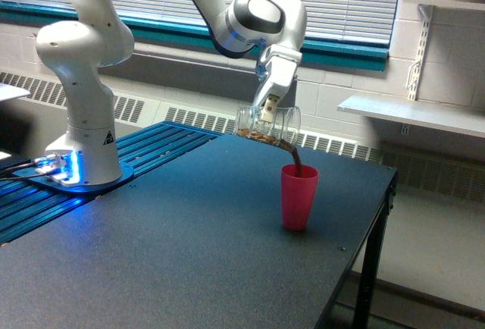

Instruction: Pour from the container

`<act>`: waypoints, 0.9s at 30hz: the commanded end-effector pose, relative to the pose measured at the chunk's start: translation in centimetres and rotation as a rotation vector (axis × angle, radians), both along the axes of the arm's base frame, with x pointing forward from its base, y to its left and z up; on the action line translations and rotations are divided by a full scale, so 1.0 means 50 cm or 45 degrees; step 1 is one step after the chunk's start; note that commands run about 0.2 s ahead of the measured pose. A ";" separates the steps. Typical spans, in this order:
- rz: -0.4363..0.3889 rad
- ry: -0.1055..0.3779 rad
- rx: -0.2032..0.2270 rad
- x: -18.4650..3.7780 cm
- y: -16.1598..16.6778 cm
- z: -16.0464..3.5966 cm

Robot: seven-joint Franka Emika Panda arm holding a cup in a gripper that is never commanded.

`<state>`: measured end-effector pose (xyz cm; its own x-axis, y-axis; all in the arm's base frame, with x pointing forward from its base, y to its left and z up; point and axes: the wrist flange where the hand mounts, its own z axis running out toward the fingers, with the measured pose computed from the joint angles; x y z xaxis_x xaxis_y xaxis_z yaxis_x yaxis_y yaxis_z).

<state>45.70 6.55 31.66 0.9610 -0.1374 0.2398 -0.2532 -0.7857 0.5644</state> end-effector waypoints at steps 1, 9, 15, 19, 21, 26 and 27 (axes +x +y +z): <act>0.025 0.007 -0.037 0.006 0.014 0.011; 0.023 0.021 -0.072 0.009 0.023 0.017; 0.030 0.047 -0.100 0.014 0.029 0.021; 0.029 0.066 -0.117 0.019 0.032 0.022; 0.029 0.075 -0.128 0.022 0.034 0.023; 0.031 0.088 -0.152 0.027 0.037 0.025; 0.032 0.092 -0.156 0.028 0.037 0.026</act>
<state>46.81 7.99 32.66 0.9733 -0.1147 0.1990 -0.2188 -0.7268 0.6511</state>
